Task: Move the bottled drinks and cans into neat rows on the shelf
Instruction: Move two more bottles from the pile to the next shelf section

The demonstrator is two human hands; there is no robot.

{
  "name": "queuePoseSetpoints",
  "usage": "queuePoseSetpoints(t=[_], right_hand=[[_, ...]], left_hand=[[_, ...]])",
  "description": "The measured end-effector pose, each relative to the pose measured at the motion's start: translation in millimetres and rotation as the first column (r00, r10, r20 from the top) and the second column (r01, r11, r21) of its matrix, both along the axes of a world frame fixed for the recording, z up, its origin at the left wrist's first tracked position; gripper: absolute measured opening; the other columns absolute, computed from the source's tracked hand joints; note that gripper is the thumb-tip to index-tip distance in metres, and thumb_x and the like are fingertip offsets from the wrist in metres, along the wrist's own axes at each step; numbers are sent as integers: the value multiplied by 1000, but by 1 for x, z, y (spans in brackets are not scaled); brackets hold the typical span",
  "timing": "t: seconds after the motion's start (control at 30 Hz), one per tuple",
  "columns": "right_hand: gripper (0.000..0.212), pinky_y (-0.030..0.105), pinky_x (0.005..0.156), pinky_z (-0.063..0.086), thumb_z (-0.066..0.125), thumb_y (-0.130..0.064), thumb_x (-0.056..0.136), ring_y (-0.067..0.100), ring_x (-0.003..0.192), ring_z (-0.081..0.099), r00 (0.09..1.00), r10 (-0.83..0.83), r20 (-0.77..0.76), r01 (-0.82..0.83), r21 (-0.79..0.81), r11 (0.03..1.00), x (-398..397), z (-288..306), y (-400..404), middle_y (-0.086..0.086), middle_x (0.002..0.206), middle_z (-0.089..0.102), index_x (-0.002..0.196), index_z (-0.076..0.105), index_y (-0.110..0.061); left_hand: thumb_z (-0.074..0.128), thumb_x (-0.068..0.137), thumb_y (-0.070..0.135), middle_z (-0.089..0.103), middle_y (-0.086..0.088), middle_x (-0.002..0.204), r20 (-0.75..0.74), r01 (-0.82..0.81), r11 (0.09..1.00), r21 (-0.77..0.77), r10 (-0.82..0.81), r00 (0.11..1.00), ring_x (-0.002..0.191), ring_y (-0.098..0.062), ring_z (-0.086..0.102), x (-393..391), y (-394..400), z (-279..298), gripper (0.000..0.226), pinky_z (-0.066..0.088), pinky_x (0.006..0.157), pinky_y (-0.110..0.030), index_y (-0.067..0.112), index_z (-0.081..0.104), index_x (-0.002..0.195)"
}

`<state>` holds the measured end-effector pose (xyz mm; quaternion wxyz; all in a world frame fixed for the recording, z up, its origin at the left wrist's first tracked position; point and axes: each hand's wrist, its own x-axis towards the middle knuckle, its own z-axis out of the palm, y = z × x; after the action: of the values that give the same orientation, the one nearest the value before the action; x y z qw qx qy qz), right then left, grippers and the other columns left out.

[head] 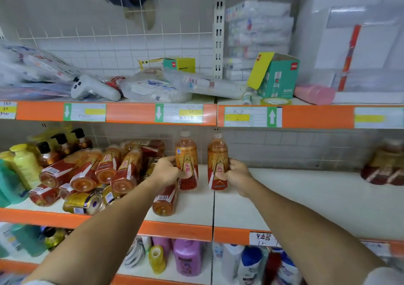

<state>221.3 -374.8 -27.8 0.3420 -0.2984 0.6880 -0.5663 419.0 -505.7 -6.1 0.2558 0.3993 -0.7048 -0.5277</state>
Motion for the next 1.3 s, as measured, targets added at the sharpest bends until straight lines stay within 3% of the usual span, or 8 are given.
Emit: queuePoseSetpoints(t=[0.1, 0.23, 0.43, 0.53, 0.8, 1.2, 1.3], right_hand=[[49, 40, 93, 54, 81, 5, 74, 16, 100, 68, 999, -32, -7, 32, -3, 999, -15, 4, 29, -2, 110, 74, 115, 68, -19], [60, 48, 100, 52, 83, 4, 72, 20, 107, 68, 996, -88, -18, 88, -6, 996, -38, 8, 69, 1, 116, 73, 125, 65, -17], [49, 50, 101, 51, 83, 8, 70, 17, 104, 70, 988, -152, -22, 152, -28, 988, -72, 10, 131, -5, 104, 77, 99, 70, -30], [48, 49, 102, 51, 83, 8, 70, 15, 103, 70, 979, -203, -7, 203, -35, 979, -85, 10, 164, -10, 97, 77, 93, 69, -31], [50, 49, 102, 51, 83, 7, 71, 20, 105, 70, 949, -316, 7, 316, -47, 947, -113, 10, 259, -1, 109, 76, 108, 69, -23], [47, 41, 89, 59, 83, 8, 69, 15, 94, 74, 854, -518, -48, 514, -68, 855, -138, 13, 408, -3, 100, 78, 96, 71, -28], [45, 40, 85, 60, 83, 8, 69, 16, 92, 75, 839, -543, -21, 540, -86, 837, -141, 13, 441, 0, 100, 78, 100, 72, -23]], left_hand=[[85, 71, -6, 75, 6, 101, -22, 66, 998, 8, -66, 998, 93, -12, 67, -22, 15, -1, 48, 52, 88, -35, 20, 72, 108], [85, 67, -12, 76, 11, 90, -55, 111, 993, 28, -109, 992, 89, -6, 68, -55, 39, -4, 47, 53, 79, -27, 24, 72, 95], [88, 64, -11, 79, 7, 94, -70, 252, 965, 68, -247, 966, 85, -5, 74, -99, 85, -9, 51, 53, 80, -29, 23, 72, 99], [88, 63, -11, 79, 6, 96, -76, 287, 955, 81, -281, 957, 93, -12, 74, -121, 110, -10, 51, 54, 85, -34, 22, 73, 99], [87, 63, -11, 78, 1, 101, -68, 396, 914, 88, -391, 918, 98, -16, 70, -179, 185, -11, 53, 51, 93, -40, 21, 72, 103], [85, 63, -15, 80, 1, 96, -116, 585, 805, 99, -575, 810, 97, -20, 73, -256, 300, -8, 49, 54, 82, -33, 12, 75, 104], [85, 64, -15, 80, 0, 96, -121, 628, 773, 93, -617, 777, 95, -20, 74, -271, 326, -7, 48, 56, 81, -33, 12, 76, 103]])
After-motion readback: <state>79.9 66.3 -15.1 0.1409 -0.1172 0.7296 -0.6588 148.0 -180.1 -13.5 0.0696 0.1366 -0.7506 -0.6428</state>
